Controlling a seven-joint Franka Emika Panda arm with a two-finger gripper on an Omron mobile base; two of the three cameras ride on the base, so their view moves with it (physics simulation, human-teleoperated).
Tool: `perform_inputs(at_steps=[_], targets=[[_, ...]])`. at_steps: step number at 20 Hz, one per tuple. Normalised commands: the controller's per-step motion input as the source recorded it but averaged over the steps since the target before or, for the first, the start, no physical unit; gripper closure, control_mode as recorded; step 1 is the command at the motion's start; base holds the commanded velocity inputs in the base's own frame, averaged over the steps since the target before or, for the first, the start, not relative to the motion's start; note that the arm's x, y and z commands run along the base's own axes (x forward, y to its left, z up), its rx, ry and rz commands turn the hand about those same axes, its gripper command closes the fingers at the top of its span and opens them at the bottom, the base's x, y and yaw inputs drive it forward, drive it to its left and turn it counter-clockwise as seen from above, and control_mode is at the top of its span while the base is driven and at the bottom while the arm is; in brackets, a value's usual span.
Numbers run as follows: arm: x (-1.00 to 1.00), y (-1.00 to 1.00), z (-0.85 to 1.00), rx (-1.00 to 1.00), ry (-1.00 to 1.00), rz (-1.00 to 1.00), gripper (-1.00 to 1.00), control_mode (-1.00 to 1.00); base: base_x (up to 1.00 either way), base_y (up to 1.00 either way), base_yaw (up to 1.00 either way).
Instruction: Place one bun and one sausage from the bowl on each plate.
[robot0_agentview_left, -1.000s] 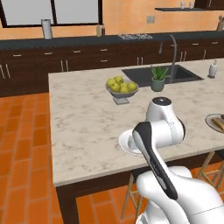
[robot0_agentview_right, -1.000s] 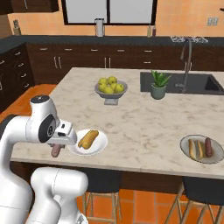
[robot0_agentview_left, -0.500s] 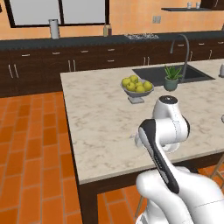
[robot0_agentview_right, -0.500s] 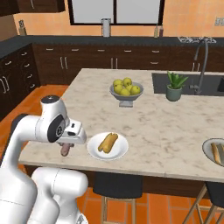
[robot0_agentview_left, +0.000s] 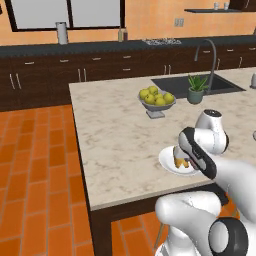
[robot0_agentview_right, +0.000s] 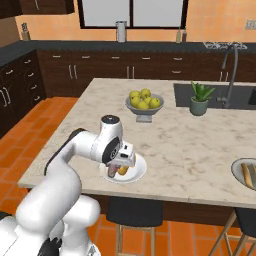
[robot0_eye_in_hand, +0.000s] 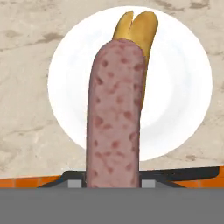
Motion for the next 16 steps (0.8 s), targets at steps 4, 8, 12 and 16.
perform_inputs(at_steps=[4, 8, 12, 16], targets=[[0.99, -1.0, -0.62, -0.01, 0.15, -0.1, 1.0, -1.0, 0.0, 0.0, 0.0], [0.81, -0.88, -0.07, 0.0, 0.01, -0.16, 1.0, -1.0, 0.0, 0.0, 0.0], [0.57, -0.09, -0.13, 0.03, -0.09, -0.16, 1.0, -1.0, 0.0, 0.0, 0.0], [-0.04, 0.43, -0.31, 0.01, -0.04, -0.25, 1.0, -1.0, 0.0, 0.0, 0.0]])
